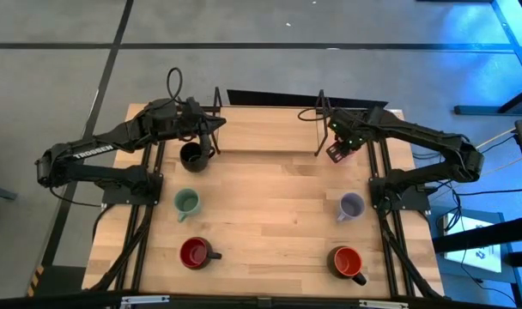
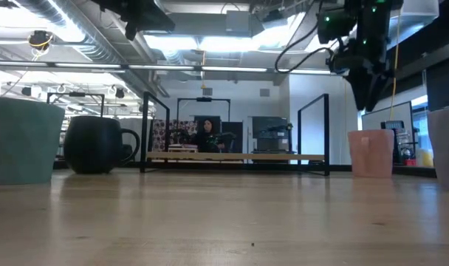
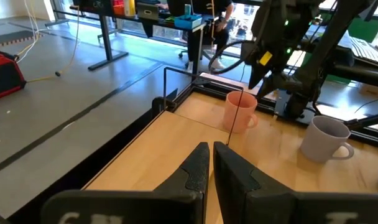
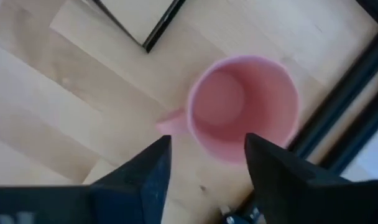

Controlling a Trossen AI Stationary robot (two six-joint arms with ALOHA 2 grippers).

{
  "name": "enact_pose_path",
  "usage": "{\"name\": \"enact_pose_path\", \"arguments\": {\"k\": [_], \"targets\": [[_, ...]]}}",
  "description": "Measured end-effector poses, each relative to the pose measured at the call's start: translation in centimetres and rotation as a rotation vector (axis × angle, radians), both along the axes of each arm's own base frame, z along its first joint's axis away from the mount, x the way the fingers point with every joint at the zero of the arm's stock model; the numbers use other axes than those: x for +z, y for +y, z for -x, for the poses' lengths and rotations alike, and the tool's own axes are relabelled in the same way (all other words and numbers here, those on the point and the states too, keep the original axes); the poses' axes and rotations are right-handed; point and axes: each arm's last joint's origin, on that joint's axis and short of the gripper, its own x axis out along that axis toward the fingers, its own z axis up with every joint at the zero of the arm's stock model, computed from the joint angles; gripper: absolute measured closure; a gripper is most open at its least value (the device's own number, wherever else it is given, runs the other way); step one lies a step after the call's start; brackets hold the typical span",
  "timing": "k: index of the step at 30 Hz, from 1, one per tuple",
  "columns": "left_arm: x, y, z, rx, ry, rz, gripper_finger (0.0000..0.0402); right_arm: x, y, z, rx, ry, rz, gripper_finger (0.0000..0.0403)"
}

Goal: Place coffee mugs
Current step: Put the pink mug on the shelf

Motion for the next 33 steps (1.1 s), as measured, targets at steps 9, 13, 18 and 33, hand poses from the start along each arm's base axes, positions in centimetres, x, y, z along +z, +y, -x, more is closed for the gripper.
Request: {"name": "enact_pose_path", "arguments": {"k": [9,13,18,33], "targets": [[0.0,0.0,0.0,0.003,-0.004,-0.002,0.0384,-4.3,-0.4,-0.7,-0.030,0.001,-0.008,0.0228],[0.0,0.0,0.0,0.003,-0.004,-0.002,0.0384,-4.8,-0.5,-0.8,-0.036,0.025,0.006,0.0248],[0.0,0.0,0.0,0.004,-0.003,-0.002,0.0384,-5.3,-0.5,-0.6,-0.035,0.032,0.011,0.0290],[0.2,0.0,0.0,0.008,-0.010,-0.017,0.0384,-2.6,0.1,0.2,-0.001,0.049,0.009,0.0398]]}}
